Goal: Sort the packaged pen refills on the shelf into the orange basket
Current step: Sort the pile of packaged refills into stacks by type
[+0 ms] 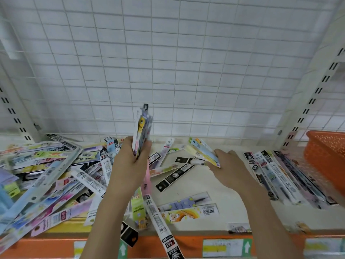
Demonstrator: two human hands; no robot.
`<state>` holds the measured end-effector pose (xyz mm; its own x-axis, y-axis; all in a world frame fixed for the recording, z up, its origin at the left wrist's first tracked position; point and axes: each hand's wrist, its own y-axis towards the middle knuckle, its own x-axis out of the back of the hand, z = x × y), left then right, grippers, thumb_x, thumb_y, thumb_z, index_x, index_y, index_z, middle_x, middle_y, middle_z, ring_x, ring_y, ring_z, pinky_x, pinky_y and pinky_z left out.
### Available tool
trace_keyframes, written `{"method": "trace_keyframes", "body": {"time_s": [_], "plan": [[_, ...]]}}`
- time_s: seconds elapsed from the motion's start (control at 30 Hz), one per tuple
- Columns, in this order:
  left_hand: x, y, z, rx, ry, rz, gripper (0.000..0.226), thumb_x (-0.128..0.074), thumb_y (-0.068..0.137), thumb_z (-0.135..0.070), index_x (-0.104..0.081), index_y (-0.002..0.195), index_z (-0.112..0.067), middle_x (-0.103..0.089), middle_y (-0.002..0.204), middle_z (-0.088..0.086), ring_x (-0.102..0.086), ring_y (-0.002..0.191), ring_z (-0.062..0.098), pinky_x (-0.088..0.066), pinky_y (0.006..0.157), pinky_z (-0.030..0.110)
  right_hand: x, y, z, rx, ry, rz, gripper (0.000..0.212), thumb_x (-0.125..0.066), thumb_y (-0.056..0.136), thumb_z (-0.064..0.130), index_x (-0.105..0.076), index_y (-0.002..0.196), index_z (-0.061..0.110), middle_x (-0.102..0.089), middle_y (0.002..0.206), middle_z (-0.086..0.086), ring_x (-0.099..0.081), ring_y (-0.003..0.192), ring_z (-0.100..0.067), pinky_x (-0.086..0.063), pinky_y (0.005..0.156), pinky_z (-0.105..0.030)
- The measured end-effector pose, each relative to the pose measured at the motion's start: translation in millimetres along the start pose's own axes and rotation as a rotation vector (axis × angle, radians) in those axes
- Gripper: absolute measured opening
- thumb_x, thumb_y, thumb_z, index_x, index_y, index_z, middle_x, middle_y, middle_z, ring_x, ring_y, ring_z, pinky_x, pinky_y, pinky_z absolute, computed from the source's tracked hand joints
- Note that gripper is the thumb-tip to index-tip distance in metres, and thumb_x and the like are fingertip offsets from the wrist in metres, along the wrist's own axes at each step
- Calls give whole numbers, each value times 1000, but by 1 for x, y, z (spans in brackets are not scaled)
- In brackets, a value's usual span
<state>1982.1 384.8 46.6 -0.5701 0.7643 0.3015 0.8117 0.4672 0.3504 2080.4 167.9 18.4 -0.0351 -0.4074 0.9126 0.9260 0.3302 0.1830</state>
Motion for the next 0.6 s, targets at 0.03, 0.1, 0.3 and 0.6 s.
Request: {"method": "trace_keyframes", "body": {"time_s": [0.03,0.1,0.3,0.6], "plan": [[2,-1,0,-1,23,0,18,-53,91,-32,-50,84,-16,-43,60,-3,-45,56,13,-33,55,26,-2,1,4,15,-13,-4,24,-47,94,43,-48,100,19,-43,71,6,-41,97,-22,-31,73,-33],[6,-2,1,6,76,-1,22,-57,88,-34,-51,84,-14,-45,60,-2,-45,57,11,-33,54,24,-8,4,10,25,-93,-15,27,-41,93,53,-40,93,26,-44,73,8,-40,102,-21,-21,76,-34],[24,-7,5,42,146,-28,31,-52,92,-26,-46,65,-12,-35,51,1,-33,47,18,-26,48,27,-22,9,19,95,-165,5,45,-42,84,68,-47,94,24,-48,75,11,-44,93,-14,-15,91,-35],[37,-12,11,73,170,-33,34,-52,93,-24,-39,62,-20,-31,46,-4,-37,38,8,-32,41,14,-38,20,36,188,-218,241,34,-54,85,28,-48,118,21,-60,104,-1,-53,102,-24,-26,75,-33]]}}
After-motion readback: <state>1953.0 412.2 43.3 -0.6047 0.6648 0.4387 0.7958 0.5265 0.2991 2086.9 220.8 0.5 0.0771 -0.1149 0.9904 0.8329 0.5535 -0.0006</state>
